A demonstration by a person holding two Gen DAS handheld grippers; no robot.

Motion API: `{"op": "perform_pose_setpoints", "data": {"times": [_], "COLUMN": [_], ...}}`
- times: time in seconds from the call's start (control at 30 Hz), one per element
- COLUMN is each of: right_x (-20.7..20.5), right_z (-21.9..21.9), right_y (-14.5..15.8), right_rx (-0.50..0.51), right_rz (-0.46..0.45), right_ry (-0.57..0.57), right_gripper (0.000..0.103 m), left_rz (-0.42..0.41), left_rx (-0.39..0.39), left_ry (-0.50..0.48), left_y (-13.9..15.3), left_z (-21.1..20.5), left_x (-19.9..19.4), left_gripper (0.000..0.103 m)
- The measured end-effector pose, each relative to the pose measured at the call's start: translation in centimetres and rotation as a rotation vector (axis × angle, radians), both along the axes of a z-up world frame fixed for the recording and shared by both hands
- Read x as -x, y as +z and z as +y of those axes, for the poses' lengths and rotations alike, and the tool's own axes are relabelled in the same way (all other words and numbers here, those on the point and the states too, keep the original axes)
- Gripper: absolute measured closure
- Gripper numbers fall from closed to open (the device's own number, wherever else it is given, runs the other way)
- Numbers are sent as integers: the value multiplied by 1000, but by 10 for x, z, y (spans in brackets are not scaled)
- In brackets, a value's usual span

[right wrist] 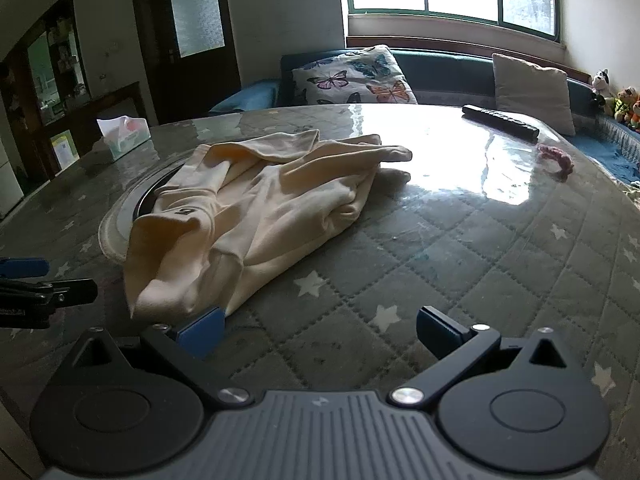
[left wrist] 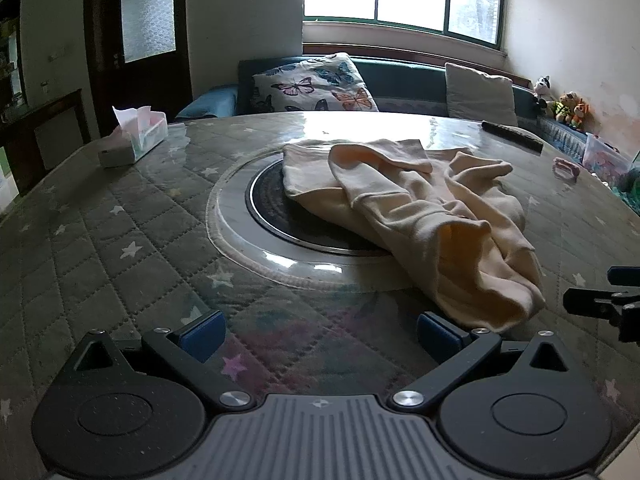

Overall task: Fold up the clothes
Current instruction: 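Move both grippers toward the crumpled cream shirt on the table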

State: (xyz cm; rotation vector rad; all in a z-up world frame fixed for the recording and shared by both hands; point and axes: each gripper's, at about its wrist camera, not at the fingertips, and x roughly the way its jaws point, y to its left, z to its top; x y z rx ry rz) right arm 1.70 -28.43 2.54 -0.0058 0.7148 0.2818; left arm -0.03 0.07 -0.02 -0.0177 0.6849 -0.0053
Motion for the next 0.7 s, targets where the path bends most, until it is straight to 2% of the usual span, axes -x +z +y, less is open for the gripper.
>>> {"op": "perform_pose_setpoints", "data": {"times": [0.27, 0.7], "right_x": [7, 20], "right_z": [3, 4], "right_y": [2, 1], "right_rx": [-1, 1], "right_rz": [2, 11], "right_ry": [-1, 22], "right_gripper": [0, 0], "left_rz": [11, 26], "left_rx": [-10, -15], "left_ry": [-12, -44], "left_y": [-3, -3], "left_z": [-18, -24], "left_x": [8, 12], "left_gripper": [0, 0]}}
